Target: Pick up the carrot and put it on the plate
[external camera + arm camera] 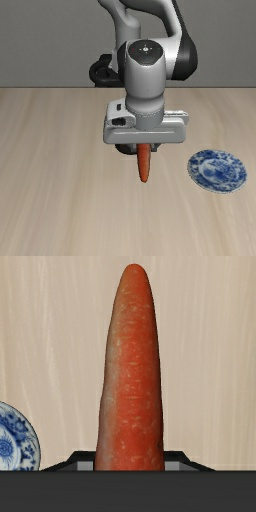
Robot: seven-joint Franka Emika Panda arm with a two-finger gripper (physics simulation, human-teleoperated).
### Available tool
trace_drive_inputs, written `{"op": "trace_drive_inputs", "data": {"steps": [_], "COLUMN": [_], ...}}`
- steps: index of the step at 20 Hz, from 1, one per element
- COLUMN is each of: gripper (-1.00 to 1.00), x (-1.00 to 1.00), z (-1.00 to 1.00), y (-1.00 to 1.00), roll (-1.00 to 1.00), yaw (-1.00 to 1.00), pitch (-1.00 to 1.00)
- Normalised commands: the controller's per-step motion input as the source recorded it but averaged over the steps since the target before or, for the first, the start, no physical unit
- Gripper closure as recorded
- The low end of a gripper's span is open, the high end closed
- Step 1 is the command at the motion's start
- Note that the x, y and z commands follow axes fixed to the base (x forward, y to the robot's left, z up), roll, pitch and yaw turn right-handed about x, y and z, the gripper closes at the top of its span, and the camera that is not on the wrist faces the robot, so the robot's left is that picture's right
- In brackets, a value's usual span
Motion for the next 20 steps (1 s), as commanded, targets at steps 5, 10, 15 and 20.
{"op": "trace_drive_inputs", "data": {"steps": [5,10,15,20], "gripper": [1.0,1.0,1.0,1.0], "x": [0.0,0.0,0.0,-0.4], "z": [0.0,0.0,0.0,-0.4], "y": [1.0,1.0,1.0,0.2], "roll": [0.0,0.0,0.0,0.0], "yaw": [0.0,0.0,0.0,0.0], "pitch": [0.0,0.0,0.0,0.0]}}
